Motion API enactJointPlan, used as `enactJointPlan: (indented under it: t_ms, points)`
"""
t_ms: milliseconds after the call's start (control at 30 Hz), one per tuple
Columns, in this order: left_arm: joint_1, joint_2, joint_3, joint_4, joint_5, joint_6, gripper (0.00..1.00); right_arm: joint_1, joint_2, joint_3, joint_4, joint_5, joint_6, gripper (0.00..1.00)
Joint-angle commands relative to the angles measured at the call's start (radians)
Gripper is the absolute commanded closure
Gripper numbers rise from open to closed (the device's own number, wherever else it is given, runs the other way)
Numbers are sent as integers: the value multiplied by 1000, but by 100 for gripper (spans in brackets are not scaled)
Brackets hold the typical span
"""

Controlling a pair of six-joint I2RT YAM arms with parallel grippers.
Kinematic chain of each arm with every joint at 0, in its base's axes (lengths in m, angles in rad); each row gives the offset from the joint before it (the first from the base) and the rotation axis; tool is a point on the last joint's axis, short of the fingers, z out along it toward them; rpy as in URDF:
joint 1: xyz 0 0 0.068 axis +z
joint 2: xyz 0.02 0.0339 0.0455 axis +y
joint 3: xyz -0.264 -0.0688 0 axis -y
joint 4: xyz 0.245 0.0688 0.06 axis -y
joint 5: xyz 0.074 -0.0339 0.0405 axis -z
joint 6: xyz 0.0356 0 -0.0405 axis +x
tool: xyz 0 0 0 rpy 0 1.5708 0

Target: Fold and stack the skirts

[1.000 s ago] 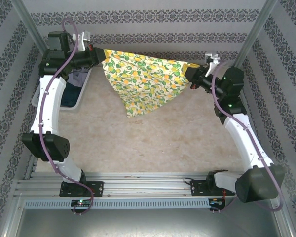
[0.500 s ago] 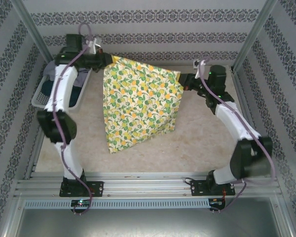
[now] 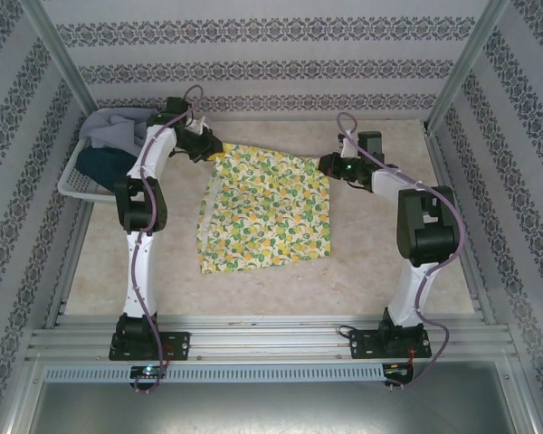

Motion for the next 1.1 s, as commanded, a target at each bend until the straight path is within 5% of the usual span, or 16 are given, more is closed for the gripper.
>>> enactJointPlan:
  t_ms: [0,167,433,667,1067]
  points:
    - [12,3,28,47,-25,-18,64,-14,39,36,12,37,1,92]
    - [12,8,12,107,-11,-54,27,-15,87,50,39,-62,32,64]
    - [12,-151,-359,305,-46,-12,1,-36,53,-86,77,-111,34,35]
    - [11,-323,-731,508,-38,-38,11,-48,-50,-245,64,-83,3,29]
    - [10,-521,-949,603,-83,33,19,-49,-181,-422,210,-193,29,37]
